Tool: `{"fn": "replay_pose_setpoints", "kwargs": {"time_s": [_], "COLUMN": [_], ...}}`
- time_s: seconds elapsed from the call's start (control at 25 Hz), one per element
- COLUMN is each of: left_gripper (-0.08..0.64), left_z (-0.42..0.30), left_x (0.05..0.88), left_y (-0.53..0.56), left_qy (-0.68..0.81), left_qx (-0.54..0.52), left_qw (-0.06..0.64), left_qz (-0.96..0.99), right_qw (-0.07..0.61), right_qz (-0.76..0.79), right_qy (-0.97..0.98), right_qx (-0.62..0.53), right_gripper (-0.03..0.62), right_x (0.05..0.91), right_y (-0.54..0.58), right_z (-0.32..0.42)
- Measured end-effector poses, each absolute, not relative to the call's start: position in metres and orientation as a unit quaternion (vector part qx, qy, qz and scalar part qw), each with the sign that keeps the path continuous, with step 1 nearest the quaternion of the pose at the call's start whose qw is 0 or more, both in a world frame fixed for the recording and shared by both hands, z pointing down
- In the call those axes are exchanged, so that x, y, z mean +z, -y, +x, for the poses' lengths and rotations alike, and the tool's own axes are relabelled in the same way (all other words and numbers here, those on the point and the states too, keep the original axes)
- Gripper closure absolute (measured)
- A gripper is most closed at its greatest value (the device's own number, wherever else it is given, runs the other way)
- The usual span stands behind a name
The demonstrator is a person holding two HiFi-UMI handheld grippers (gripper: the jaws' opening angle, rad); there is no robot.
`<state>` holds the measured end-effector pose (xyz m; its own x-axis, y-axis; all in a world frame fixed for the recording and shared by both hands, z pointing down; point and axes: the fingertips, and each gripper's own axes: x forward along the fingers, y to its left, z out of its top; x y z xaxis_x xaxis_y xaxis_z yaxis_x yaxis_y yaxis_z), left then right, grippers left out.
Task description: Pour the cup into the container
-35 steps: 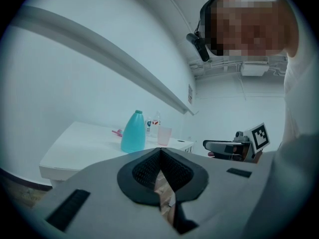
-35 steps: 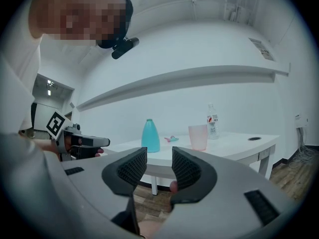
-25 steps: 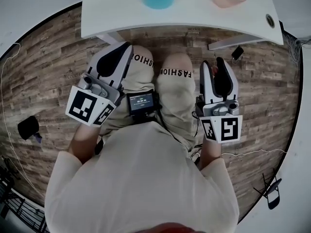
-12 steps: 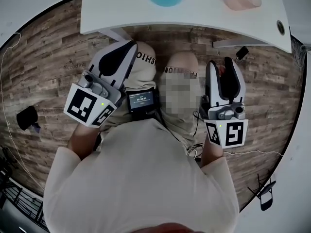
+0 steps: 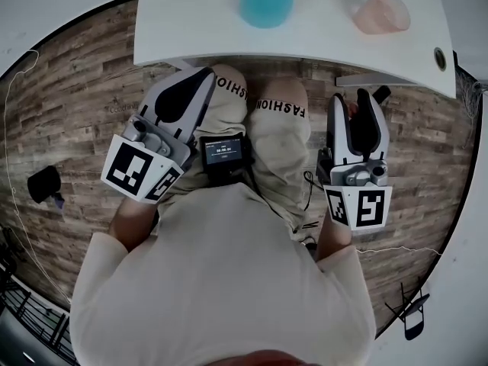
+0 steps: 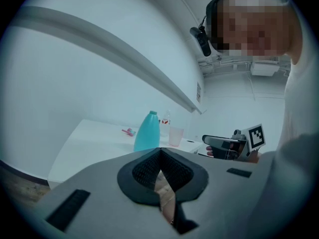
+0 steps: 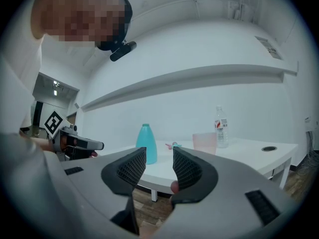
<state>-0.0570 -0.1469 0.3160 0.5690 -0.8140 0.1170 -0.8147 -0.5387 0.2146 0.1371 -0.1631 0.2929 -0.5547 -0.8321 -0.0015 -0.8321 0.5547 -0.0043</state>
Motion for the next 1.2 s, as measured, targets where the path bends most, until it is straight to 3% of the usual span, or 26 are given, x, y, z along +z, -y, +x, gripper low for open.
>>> {"fn": "replay_pose_setpoints", "kwargs": {"time_s": [0.4,1.2], "left_gripper": [0.548,0.548], "left_z": [-0.063,-0.053], "left_x": [0.3,0.262], "left_y": [0.143,0.143], "left_qy": [0.463,0.481], "left_qx": [-0.004,-0.009], "left_qw": [0.104,0.059], "left_qz": [0.881,0.875], "right_qw": [-0.002,-0.07], "right_qz": [-0.471,-0.432], "right_qy": [-0.882,-0.898], "right_qx": [0.017,0.039], "right_gripper": [0.433,0.34], "right_x": [0.279,0.254], "right_y": [0.159,0.233], "right_z": [0.132,0.199]}}
